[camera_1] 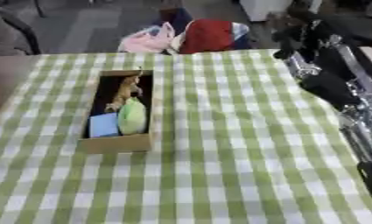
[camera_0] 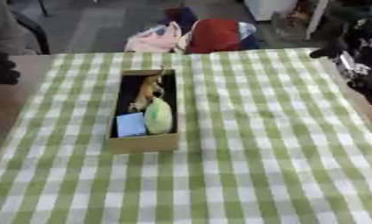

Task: Pick up objects on the table and place them in the box.

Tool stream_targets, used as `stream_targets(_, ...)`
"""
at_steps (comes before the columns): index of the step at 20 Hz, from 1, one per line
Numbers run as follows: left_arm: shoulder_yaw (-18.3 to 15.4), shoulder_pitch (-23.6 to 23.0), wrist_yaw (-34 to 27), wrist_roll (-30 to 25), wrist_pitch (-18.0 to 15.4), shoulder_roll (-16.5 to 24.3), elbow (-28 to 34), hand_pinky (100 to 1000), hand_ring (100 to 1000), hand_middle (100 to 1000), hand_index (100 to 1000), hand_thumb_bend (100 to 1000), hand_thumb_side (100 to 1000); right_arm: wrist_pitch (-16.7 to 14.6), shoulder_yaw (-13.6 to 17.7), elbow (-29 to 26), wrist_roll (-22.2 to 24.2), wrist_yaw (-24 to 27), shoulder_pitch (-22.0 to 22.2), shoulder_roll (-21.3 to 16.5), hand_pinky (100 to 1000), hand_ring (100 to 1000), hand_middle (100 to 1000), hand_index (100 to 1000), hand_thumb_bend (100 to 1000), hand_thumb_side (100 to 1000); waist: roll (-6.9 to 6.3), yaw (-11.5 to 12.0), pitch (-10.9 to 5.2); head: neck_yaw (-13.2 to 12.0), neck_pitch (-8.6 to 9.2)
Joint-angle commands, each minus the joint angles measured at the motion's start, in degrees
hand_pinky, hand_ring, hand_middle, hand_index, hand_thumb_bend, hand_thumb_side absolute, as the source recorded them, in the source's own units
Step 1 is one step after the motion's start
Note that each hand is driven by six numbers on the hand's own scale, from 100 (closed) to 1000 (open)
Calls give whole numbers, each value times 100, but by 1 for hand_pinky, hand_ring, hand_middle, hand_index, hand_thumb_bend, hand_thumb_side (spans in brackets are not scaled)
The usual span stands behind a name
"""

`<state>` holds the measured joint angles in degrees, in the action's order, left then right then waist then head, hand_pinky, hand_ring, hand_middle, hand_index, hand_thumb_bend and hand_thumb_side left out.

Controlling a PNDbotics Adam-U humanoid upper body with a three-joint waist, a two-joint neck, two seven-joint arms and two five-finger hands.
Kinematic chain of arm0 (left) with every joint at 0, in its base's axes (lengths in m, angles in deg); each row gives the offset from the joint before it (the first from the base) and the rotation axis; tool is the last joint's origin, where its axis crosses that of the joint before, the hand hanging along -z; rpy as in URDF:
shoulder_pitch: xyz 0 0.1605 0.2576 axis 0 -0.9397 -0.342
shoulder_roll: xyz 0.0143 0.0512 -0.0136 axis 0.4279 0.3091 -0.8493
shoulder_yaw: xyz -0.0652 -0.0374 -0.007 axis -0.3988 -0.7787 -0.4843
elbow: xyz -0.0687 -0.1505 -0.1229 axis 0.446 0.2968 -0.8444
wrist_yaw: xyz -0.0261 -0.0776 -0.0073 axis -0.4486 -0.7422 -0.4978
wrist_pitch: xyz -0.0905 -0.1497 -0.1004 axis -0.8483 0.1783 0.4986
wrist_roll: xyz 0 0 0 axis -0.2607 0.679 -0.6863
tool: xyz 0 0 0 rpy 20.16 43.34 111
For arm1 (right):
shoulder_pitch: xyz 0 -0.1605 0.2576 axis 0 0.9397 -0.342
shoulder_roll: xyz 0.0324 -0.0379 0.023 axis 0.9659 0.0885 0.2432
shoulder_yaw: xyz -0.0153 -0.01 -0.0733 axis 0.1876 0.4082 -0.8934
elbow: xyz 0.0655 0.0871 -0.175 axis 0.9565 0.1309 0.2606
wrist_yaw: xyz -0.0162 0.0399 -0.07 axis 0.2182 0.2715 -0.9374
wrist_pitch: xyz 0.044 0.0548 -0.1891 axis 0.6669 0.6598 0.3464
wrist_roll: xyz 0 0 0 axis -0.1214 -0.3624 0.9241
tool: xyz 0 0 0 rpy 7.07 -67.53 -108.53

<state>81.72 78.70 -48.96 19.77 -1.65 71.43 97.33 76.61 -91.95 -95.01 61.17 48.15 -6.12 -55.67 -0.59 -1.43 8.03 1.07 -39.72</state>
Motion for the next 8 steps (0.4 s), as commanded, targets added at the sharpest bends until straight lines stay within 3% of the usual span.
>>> stream_targets(1,-89,16,-70,63,-30,45,41,680,646,611,743,134,733,75,130,-122,-36,4,66,7,689,840,657,961,100,463,-20,-27,-69,-14,-6)
stream_targets(8,-97,-63,-61,65,-7,-41,15,679,642,611,743,131,750,138,149,-18,0,-107,327,144,688,840,655,962,100,488,-61,-44,-95,-28,-119)
